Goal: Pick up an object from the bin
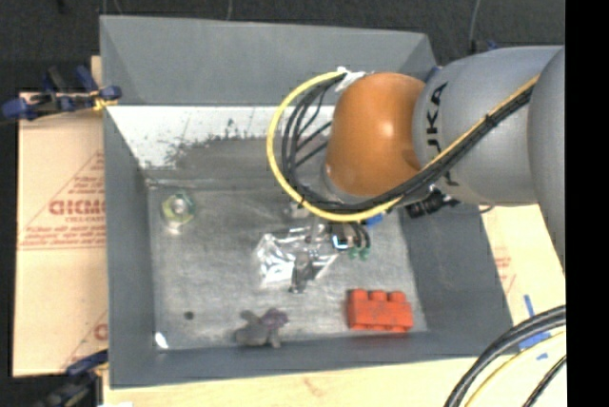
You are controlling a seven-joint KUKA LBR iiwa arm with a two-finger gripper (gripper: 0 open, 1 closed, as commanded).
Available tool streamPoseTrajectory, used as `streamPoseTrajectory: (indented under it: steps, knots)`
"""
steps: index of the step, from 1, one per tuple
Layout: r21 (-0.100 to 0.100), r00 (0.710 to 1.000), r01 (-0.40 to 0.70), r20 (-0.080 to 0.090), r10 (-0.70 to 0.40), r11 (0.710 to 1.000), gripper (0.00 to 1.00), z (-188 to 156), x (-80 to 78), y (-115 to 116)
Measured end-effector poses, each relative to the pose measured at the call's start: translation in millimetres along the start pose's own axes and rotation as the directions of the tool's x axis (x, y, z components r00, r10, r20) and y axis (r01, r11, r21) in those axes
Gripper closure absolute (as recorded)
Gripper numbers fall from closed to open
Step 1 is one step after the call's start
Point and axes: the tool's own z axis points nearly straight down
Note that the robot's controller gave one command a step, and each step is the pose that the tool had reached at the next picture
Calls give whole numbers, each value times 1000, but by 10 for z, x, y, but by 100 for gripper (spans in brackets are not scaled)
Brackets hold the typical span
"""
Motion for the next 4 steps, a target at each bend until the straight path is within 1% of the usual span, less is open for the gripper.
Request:
streamPoseTrajectory:
  steps: [1,2,3,4]
  knots:
    - [0,951,311,3,-311,951,0,444,129,281]
    - [4,889,458,4,-458,889,0,249,-391,-34]
    - [0,946,324,-2,-324,946,0,736,-415,-71]
    - [0,946,323,1,-323,946,100,714,-427,-69]
